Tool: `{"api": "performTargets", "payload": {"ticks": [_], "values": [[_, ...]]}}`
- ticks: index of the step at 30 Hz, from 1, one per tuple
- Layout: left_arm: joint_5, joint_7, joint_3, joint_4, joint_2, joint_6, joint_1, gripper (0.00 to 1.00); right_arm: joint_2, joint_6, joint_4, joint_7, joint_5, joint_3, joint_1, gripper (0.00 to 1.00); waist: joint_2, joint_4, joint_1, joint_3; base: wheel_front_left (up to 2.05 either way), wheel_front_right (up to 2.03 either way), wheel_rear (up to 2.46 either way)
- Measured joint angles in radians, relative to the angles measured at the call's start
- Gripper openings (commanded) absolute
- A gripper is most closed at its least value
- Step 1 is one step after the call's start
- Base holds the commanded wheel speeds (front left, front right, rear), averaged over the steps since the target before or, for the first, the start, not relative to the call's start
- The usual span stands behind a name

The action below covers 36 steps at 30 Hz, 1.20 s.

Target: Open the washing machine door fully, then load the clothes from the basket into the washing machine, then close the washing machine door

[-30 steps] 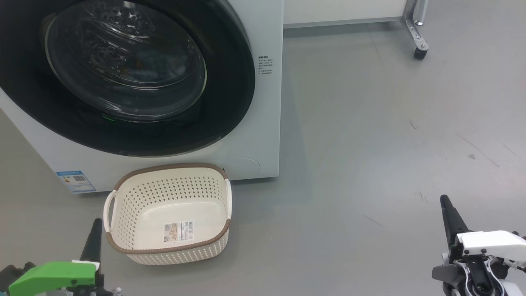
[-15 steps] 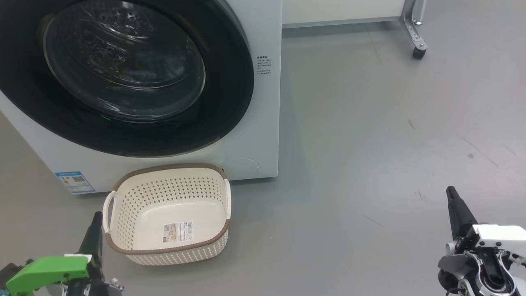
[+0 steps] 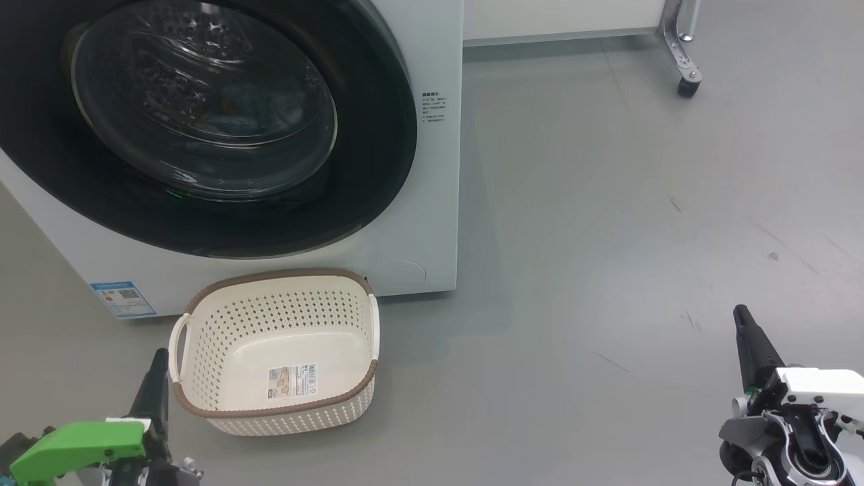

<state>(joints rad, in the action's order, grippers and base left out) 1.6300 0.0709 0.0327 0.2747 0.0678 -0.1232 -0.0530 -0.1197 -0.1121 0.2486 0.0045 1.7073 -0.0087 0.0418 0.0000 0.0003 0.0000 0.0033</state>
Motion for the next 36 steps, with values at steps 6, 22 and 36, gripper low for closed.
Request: {"api": "performTargets", "payload": {"ticks": [6, 22, 36], "values": [[0.0, 0.0, 0.0, 0.002, 0.0, 0.0, 0.0, 0.0, 0.0, 0.0, 0.003, 0.003, 0.0, -0.001, 0.001, 0.0, 0.0, 0.0, 0.0, 0.0, 0.0, 0.0, 0.0], [0.0, 0.0, 0.001, 0.003, 0.0, 0.0, 0.0, 0.0, 0.0, -0.001, 0.013, 0.004, 0.0, -0.002, 0.005, 0.0, 0.0, 0.0, 0.0, 0.0, 0.0, 0.0, 0.0], [0.0, 0.0, 0.002, 0.004, -0.001, 0.0, -0.001, 0.0, 0.001, -0.002, 0.017, 0.009, 0.0, -0.005, 0.011, 0.0, 0.0, 0.0, 0.0, -0.001, 0.0, 0.0, 0.0]]}}
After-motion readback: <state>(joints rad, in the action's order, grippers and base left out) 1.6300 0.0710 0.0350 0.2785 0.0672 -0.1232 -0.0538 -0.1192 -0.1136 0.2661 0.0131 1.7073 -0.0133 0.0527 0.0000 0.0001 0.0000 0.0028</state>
